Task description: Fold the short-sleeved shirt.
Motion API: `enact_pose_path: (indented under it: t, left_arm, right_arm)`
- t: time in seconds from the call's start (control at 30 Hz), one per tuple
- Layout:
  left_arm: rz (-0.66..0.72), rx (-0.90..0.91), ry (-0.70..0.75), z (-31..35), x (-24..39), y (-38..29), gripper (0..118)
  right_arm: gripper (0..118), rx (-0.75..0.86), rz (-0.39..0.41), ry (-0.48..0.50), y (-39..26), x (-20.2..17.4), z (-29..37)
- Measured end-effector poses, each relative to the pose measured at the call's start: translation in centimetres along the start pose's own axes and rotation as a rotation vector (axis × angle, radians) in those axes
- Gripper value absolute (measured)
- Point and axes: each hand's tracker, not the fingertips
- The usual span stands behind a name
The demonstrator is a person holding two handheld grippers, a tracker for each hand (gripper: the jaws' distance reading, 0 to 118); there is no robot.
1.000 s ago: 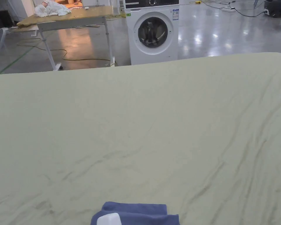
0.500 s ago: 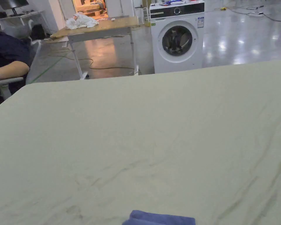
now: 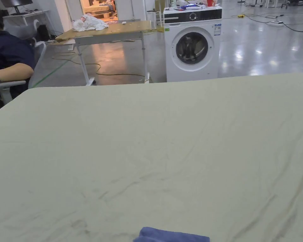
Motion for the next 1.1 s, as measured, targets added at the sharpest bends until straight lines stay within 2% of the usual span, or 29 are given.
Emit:
enact_pose_path:
  t: [0.1, 0.17, 0.23, 0.3, 0.43, 0.53, 0.63, 0.7, 0.77, 0.8, 0.83, 0.87, 0.97, 1.0, 1.1]
  left_arm:
    - [0.011, 0.023, -0.024, 0.7, -0.1, 0.1, 36]
    - [0.048, 0.074, -0.121, 3.0, -0.7, 0.7, 35]
    - [0.056, 0.111, -0.179, 6.5, -1.7, 1.6, 35]
    - [0.001, 0.151, -0.071, 10.2, -2.9, 3.1, 35]
    - [0.048, 0.305, 0.161, 19.0, -8.6, 7.4, 35]
    - [0.06, 0.39, 0.334, 23.8, -12.8, 10.2, 35]
    - [0.11, 0.369, 0.408, 25.4, -16.7, 12.3, 35]
    - [0.172, 0.384, 0.419, 25.0, -18.0, 12.7, 36]
    - [0.166, 0.362, 0.444, 24.3, -18.2, 13.0, 47]
    - [0.141, 0.359, 0.499, 23.6, -17.6, 13.0, 58]
    - [0.1, 0.387, 0.551, 23.5, -17.2, 13.1, 73]
    - [0.077, 0.397, 0.588, 23.6, -16.9, 13.3, 81]
    - [-0.002, 0.448, 0.741, 24.1, -14.6, 14.0, 85]
    - [-0.061, 0.464, 0.785, 24.2, -13.2, 13.9, 85]
    - [-0.306, 0.497, 0.788, 23.9, -8.5, 12.2, 84]
  right_arm:
    - [0, 0.029, -0.027, 0.003, 0.1, -0.2, 1.1]
    - [0, 0.217, -0.094, 0.077, -0.2, -0.3, 3.7]
    - [0, 0.253, -0.129, 0.17, 0.5, 0.1, 5.7]
    - [0, 0.263, -0.139, 0.156, 0.9, 0.5, 7.0]
    - [0, 0.281, -0.126, 0.151, -0.2, 2.1, 9.0]
    - [0, 0.204, -0.114, 0.113, -1.7, 3.1, 9.6]
    - [0, 0.165, -0.086, 0.057, -3.3, 3.9, 9.6]
    - [0, 0.162, -0.114, 0.032, -3.9, 4.2, 9.7]
    - [0, 0.157, -0.14, 0.048, -4.2, 4.5, 10.3]
    - [0, 0.157, -0.145, 0.053, -4.2, 4.7, 10.8]
    - [0, 0.161, -0.142, 0.05, -4.1, 4.8, 11.4]
    - [0, 0.176, -0.126, 0.038, -4.0, 4.8, 11.9]
    - [0, 0.241, -0.054, -0.041, -3.1, 5.2, 13.1]
    - [0, 0.262, -0.042, -0.059, -2.5, 5.2, 13.5]
    - [0, 0.365, -0.04, -0.084, -0.9, 5.2, 14.3]
